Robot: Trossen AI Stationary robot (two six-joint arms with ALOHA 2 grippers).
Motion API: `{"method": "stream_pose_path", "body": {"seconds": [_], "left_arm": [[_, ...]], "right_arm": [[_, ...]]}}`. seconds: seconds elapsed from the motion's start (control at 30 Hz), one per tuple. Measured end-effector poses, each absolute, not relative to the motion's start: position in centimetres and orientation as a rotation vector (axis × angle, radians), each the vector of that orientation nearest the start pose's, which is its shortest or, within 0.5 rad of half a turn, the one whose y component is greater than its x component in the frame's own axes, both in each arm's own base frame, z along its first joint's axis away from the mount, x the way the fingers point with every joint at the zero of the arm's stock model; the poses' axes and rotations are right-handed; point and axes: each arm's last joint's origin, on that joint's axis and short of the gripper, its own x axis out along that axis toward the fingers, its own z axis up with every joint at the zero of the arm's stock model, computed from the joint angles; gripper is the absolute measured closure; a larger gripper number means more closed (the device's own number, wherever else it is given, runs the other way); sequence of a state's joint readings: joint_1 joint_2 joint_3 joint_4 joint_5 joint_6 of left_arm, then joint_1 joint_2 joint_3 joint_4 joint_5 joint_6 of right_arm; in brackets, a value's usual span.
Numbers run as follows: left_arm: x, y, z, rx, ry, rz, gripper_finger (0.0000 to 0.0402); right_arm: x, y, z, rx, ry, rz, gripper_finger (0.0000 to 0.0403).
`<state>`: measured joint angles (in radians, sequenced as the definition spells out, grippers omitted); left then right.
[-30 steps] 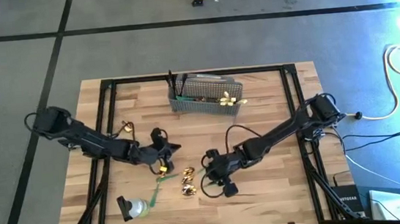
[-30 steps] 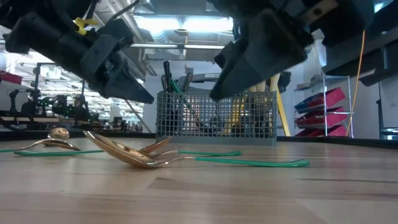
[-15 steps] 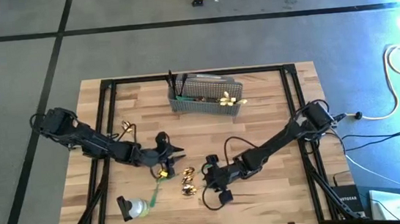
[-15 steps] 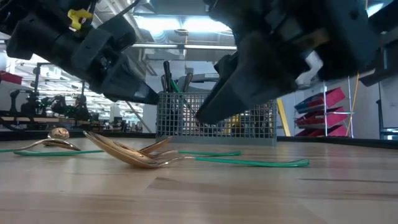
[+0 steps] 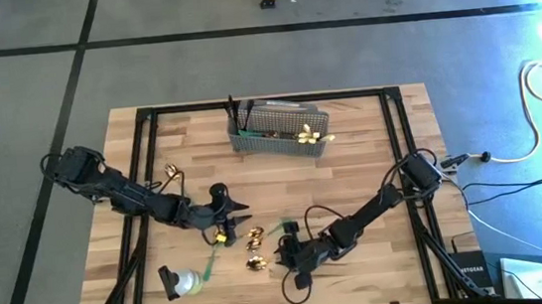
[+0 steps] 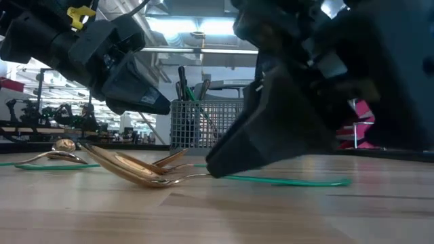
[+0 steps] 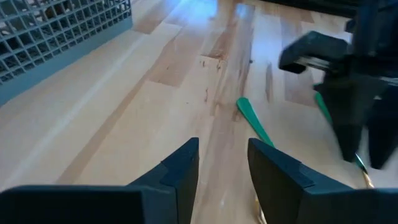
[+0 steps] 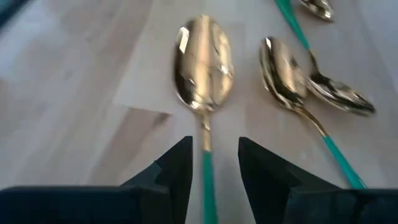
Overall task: Sort silverware
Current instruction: Put the green spoon into the gray organizer
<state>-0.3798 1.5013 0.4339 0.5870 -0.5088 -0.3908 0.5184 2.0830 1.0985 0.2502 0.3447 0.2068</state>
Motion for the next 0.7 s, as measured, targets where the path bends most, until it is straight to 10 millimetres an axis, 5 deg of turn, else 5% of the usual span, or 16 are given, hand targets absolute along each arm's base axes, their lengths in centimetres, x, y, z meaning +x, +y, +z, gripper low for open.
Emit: {"method": "stream_pose_path", "body": {"seconds": [0.47,0.7], "left_arm": [[24.0,-8.6,13.8,-0.189,0.401,0.205,0.0279],[24.0,-8.4,13.6,-0.172,0.413,0.233,0.0279]], "right_arm": [[36.1,19.5,8.2,-0.032,0.669,0.114,0.0292],[36.3,19.2,8.1,-0.05,0.675,0.125,0.035]]}}
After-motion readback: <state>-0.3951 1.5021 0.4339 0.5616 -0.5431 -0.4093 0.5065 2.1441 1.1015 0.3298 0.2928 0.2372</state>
